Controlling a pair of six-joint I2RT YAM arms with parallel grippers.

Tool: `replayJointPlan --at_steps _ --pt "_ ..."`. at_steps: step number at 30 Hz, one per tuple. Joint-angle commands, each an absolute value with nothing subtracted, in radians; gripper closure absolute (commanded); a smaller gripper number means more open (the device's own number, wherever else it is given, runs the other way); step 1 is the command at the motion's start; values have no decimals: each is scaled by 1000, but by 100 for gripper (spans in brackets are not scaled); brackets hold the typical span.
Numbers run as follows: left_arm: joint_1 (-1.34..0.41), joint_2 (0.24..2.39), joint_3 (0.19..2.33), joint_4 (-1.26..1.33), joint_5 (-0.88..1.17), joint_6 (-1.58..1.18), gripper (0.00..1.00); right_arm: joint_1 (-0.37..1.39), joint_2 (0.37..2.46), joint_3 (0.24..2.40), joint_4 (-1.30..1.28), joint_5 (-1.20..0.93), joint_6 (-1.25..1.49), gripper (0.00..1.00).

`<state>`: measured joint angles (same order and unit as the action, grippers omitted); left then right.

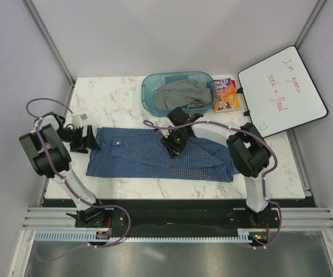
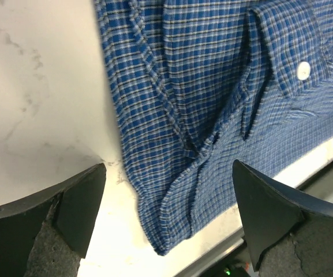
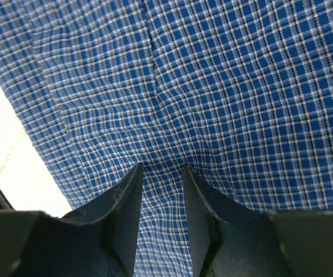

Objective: Fold and stack the long sleeve shirts
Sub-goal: Fold the shirt

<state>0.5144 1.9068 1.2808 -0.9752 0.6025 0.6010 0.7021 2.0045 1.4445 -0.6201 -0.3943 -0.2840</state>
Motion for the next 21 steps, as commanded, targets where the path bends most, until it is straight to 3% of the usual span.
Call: replayJointPlan --at_steps 1,9,15,21 --pt "515 2000 1344 -1040 656 722 0 704 2048 1471 -584 -408 -250 58" --pt "471 2063 1365 -1063 724 710 2 710 2066 1470 -583 -410 -245 59" --pt "420 2079 1382 -1063 727 689 9 715 2068 1470 -584 -405 -250 59" --pt "350 2060 1364 -1063 703 683 22 718 2071 1468 -584 -405 -252 59"
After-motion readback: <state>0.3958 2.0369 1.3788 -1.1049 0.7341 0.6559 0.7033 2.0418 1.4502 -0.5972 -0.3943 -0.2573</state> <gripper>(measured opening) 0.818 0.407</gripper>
